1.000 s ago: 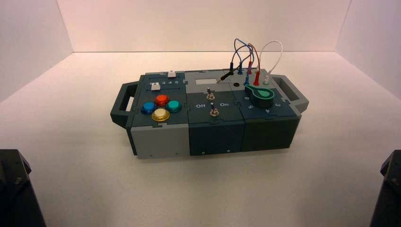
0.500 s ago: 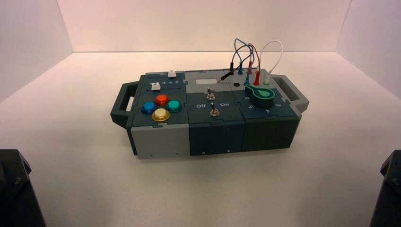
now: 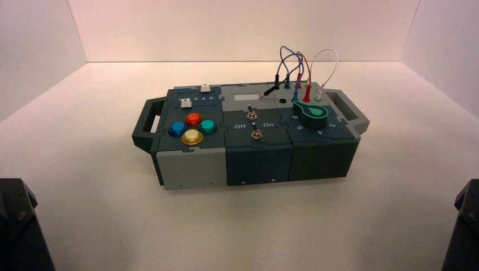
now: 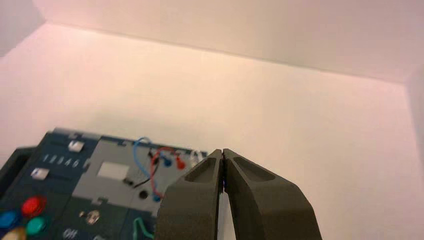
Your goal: Move the top slider to position 2.
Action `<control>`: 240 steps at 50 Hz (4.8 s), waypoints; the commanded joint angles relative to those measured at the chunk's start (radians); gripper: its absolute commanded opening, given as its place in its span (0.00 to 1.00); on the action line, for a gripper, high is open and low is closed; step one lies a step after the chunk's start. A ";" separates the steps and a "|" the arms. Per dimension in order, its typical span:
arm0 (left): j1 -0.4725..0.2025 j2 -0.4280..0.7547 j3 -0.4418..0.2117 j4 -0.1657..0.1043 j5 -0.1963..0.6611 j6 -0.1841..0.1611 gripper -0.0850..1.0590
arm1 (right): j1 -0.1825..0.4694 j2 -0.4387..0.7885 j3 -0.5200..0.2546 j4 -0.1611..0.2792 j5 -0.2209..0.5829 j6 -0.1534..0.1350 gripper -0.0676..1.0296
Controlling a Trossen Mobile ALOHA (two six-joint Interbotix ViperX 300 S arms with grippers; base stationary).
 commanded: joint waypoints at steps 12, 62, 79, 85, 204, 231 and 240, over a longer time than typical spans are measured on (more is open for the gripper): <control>-0.017 0.072 -0.031 0.002 0.023 0.003 0.05 | 0.156 0.161 -0.133 0.031 0.071 0.002 0.04; -0.017 0.146 -0.037 0.002 0.028 0.002 0.05 | 0.405 0.756 -0.529 0.218 0.183 0.003 0.04; -0.017 0.147 -0.037 0.002 0.029 0.002 0.05 | 0.407 0.870 -0.598 0.250 0.179 0.011 0.04; -0.017 0.146 -0.037 0.002 0.029 0.002 0.05 | 0.407 0.904 -0.618 0.255 0.178 0.012 0.04; -0.018 0.143 -0.041 0.005 0.034 0.003 0.05 | 0.437 1.058 -0.675 0.348 0.158 0.012 0.04; -0.017 0.141 -0.041 0.005 0.038 0.003 0.05 | 0.454 1.065 -0.678 0.364 0.158 0.011 0.04; -0.017 0.141 -0.041 0.003 0.037 0.003 0.05 | 0.457 1.068 -0.681 0.365 0.158 0.011 0.04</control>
